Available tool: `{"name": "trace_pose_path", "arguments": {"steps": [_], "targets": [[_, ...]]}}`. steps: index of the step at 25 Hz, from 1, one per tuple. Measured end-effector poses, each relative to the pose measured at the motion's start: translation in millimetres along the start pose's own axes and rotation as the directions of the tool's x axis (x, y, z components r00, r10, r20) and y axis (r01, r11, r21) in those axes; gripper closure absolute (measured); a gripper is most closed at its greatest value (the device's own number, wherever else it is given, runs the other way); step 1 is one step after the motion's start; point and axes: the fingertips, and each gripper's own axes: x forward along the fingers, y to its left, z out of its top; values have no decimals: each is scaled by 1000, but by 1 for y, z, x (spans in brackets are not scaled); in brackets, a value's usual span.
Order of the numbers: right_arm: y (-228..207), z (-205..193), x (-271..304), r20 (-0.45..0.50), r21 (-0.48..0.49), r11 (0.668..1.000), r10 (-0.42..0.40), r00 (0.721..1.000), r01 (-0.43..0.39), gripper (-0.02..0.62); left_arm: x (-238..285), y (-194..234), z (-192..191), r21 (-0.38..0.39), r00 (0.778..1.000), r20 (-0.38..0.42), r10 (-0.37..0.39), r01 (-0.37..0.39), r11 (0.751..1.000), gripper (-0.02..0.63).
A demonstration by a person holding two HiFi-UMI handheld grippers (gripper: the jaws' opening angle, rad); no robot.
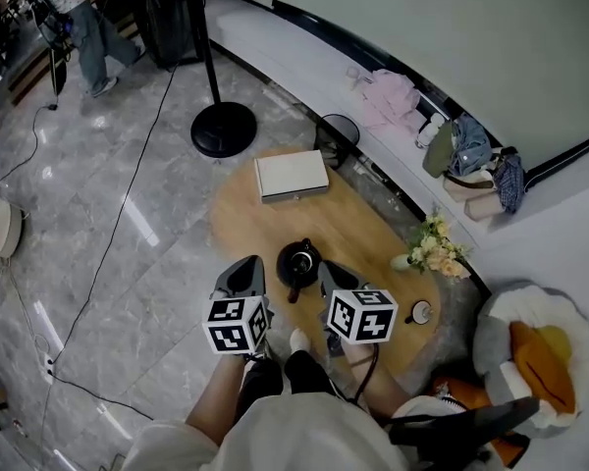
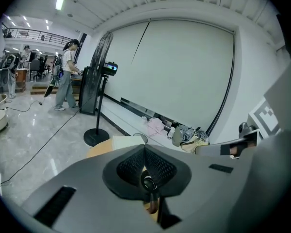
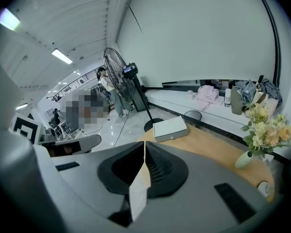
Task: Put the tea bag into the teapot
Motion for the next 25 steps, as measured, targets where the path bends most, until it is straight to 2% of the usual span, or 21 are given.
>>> {"name": "trace_pose_path", "arguments": {"steps": [6,13,19,25], "targets": [[9,37,-19,68,-40,999,3,998,-1,560,-3,-28,39,55,997,62,-49,46,997,590],[13,77,-39,157,-56,998,-10,988,19,560,-12,-39,79,114,988,130,-79,64,991,589],[12,124,-64,282,-110,992,-27,959,60,560,-23,-46,122,163,970,220,-105,70,984,589],[7,166,-92,400,-140,984,-46,915,111,560,-37,-66,182,287,934,321,-155,60,956,589]]}}
